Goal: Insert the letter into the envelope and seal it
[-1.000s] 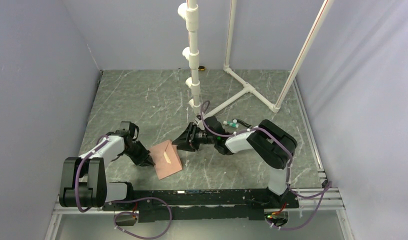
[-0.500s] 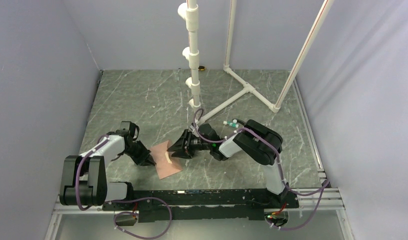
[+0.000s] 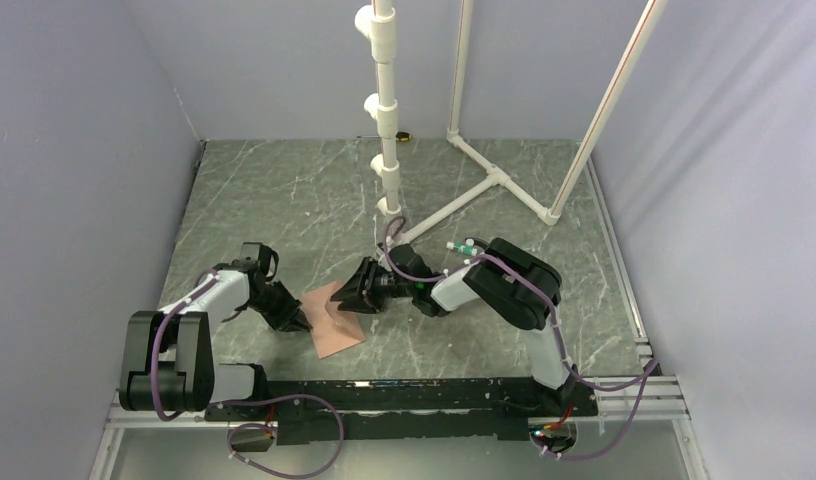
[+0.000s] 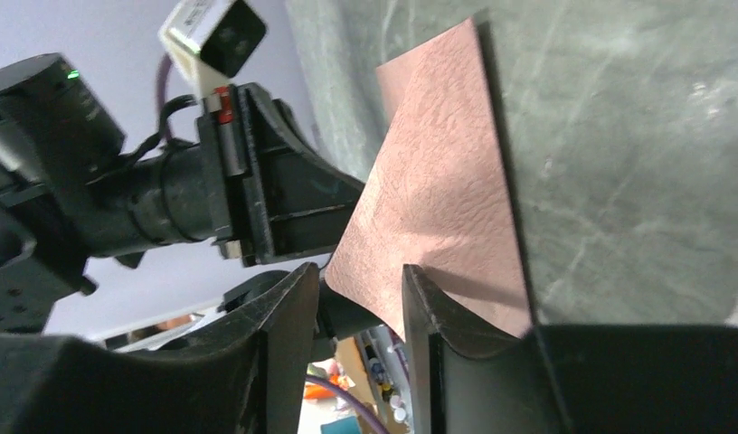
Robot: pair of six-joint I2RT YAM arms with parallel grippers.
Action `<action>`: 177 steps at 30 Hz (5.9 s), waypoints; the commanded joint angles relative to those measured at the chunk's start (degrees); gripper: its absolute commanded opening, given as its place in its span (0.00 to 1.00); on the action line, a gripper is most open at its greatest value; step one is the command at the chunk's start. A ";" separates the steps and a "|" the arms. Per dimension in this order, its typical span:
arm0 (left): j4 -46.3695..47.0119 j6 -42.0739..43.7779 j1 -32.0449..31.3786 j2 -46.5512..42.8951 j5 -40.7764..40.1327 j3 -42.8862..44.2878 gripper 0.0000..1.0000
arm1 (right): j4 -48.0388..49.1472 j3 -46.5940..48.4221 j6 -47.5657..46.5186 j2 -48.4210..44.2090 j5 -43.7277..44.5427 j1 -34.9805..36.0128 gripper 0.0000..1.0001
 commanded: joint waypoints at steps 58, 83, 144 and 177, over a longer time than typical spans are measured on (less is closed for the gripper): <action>8.19 -4.65 -8.15 2.49 7.48 1.96 0.05 | -46.87 5.65 -65.41 -16.27 38.15 18.50 0.34; 2.66 -3.56 -8.15 1.03 -4.69 -3.54 0.53 | -53.62 19.64 -72.47 -3.43 46.79 22.83 0.44; 5.55 -5.09 -8.15 5.29 -1.84 -2.74 0.03 | -54.32 19.18 -65.36 4.99 55.10 18.90 0.18; 7.13 -5.44 -3.10 4.59 6.00 -4.12 0.02 | -52.83 23.36 -59.32 6.91 55.28 14.03 0.13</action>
